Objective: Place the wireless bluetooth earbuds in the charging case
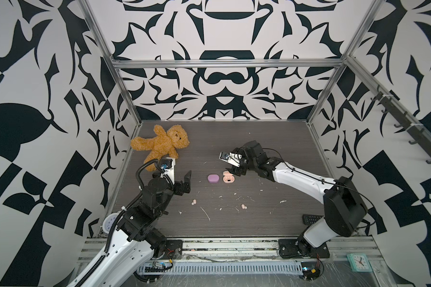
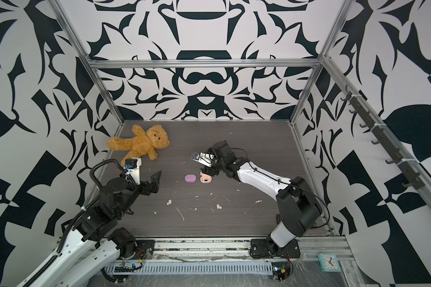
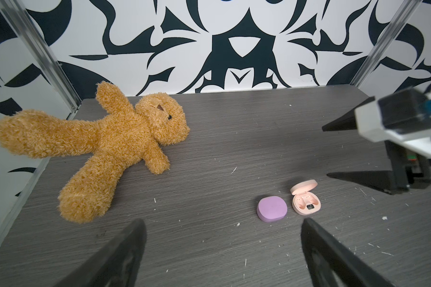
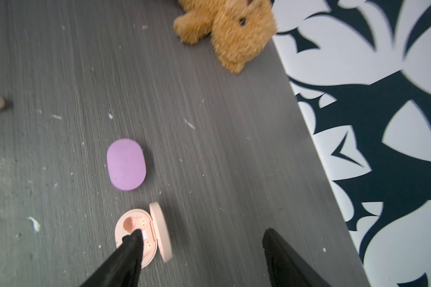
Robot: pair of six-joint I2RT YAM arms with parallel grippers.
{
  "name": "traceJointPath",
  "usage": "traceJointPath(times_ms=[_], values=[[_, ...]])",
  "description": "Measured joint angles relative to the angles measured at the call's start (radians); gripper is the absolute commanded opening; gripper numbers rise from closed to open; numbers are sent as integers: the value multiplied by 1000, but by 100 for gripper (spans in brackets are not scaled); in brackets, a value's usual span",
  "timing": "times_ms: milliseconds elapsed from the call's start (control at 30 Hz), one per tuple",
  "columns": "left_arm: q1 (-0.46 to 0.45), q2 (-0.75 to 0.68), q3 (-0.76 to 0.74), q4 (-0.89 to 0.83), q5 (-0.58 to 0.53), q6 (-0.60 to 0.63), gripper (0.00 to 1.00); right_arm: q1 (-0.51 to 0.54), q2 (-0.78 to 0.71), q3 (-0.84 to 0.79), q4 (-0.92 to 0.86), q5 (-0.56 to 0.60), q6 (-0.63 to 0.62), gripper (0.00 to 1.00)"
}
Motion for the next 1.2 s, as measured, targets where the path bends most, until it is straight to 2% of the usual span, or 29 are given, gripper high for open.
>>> traceJointPath(times_ms=[233,433,667,800,900,1000,1100,1200], values=[[0,-20,0,0,12,0,99,0,-203,-59,109,-25,216,100],[0,-11,42,-79,80,-60,99,1,-332,-96,117,-40,500,100],[0,51,177,-247,165,-169,99,4,-407,-96,-61,13,909,100],[0,119,190,-341,203,-258,99,13,-409,-109,-176,27,1067,100],[0,161,177,-381,248,-337,99,73,-408,-132,-276,80,1142,100],[0,189,147,-400,279,-407,99,203,-388,-140,-380,177,1194,100],[0,215,121,-404,281,-461,99,293,-345,-141,-464,231,1251,92],[0,245,93,-404,282,-504,99,320,-327,-176,-508,273,1321,83]])
